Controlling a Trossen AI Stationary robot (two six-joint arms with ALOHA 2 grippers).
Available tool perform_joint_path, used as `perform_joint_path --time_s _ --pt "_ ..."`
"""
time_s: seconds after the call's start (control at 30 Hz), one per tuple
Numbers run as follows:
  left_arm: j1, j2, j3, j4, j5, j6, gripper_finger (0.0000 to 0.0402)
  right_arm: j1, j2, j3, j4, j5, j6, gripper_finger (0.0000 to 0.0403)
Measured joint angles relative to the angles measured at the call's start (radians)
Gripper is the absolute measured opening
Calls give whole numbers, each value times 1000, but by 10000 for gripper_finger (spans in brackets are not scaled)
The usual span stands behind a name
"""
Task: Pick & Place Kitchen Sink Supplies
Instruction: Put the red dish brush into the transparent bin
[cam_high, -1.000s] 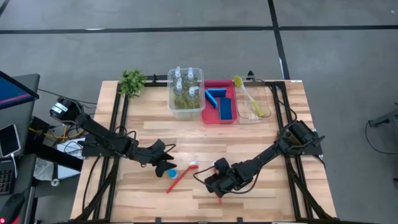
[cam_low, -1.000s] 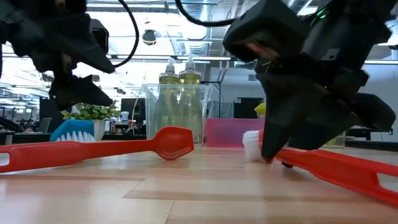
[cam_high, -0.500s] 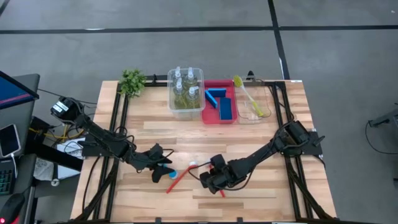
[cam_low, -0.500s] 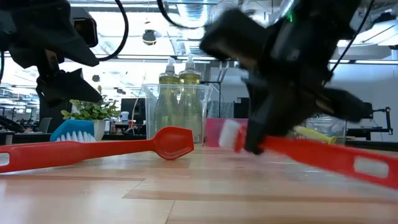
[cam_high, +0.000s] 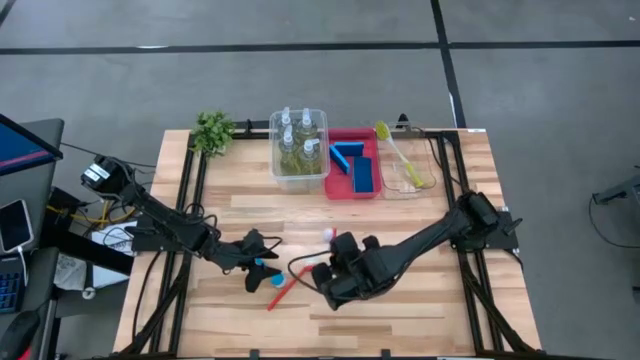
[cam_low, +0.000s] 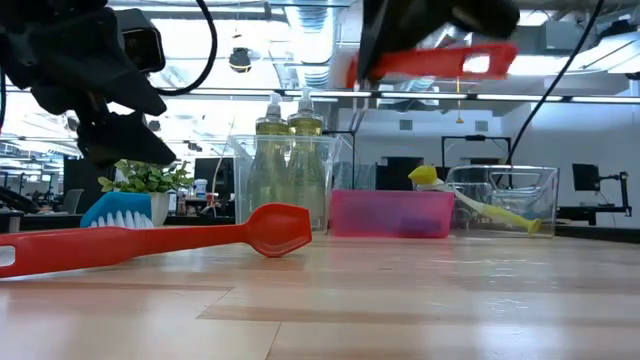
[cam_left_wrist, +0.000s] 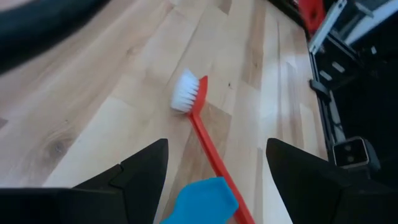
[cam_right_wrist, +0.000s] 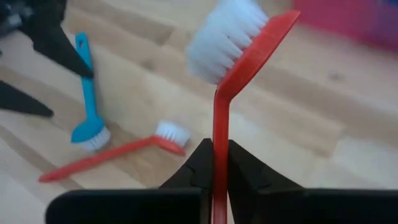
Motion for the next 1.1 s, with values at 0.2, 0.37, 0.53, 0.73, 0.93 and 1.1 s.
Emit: perform_joint_path --time_s 0.2,0.37,0.53,0.73,0.93,1.1 --pt "51 0 0 -1 133 59 273 -40 0 162 -236 43 -63 9" --pt "103 0 0 -3 260 87 273 -90 -1 262 -451 48 -75 11" --pt "135 0 0 -1 292 100 273 -165 -43 284 -480 43 -203 14" --pt "208 0 0 8 261 159 273 -308 -151 273 -485 34 -414 9" --pt "346 -1 -1 21 253 164 273 -488 -272 273 -485 74 -661 12" --pt "471 -14 -1 30 248 176 273 -661 -340 273 -486 73 -872 9"
